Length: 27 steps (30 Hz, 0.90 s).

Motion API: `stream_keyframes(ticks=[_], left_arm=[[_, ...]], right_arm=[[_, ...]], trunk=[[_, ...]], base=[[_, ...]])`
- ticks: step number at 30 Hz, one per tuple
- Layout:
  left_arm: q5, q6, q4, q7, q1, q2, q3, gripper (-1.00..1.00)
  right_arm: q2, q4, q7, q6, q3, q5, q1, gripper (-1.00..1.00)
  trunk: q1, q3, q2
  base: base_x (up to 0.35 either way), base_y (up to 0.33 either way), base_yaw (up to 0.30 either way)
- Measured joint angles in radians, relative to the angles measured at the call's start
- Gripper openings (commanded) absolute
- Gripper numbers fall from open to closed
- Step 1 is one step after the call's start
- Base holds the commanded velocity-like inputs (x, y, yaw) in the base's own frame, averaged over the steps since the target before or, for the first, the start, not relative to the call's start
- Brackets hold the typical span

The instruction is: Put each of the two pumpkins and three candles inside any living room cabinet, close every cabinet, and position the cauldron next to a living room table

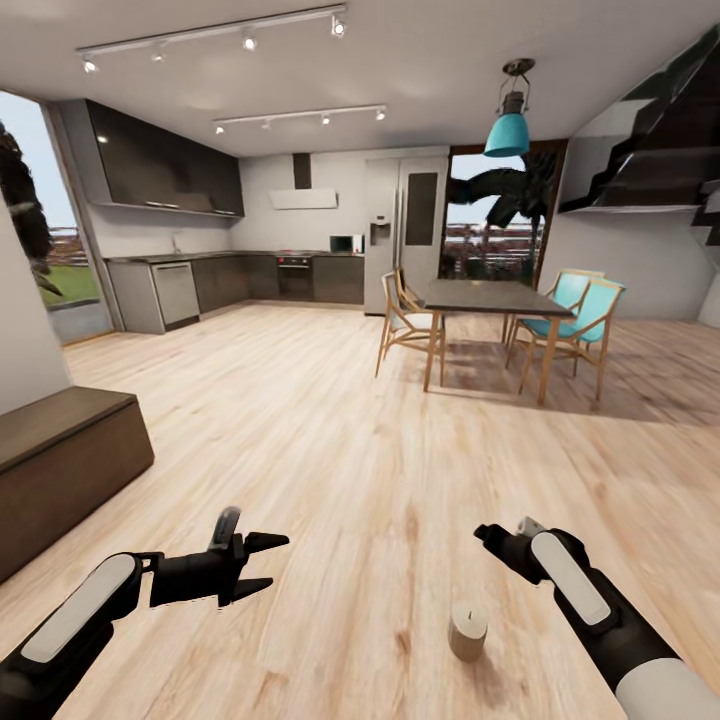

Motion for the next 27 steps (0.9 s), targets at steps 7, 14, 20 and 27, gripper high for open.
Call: stream_keyframes(ticks=[7, 14, 20, 27], left_arm=[[0.000, 0.000, 0.000, 0.000, 0.000, -0.002, -0.001, 1.00], [0.001, 0.000, 0.000, 0.000, 0.000, -0.002, -0.001, 1.00], [0.001, 0.000, 0.000, 0.000, 0.000, -0.002, -0.001, 1.00], [0.002, 0.000, -0.001, -0.001, 0.000, -0.003, 0.000, 1.00]], right_arm=[[0.002, 0.001, 0.006, -0.001, 0.000, 0.001, 0.000, 1.00], [0.002, 0.045, 0.006, 0.000, 0.000, 0.002, 0.000, 1.00], [0.005, 0.096, 0.007, -0.001, 0.000, 0.003, 0.000, 1.00], [0.003, 0.196, 0.007, -0.044, 0.001, 0.006, 0.000, 1.00]], trunk=[[0.000, 0.000, 0.000], [0.001, 0.000, 0.000], [0.000, 0.000, 0.000], [0.001, 0.000, 0.000]], base=[[0.285, -0.199, 0.000], [0.127, -0.206, 0.000], [0.140, -0.139, 0.000], [0.034, -0.046, 0.000]])
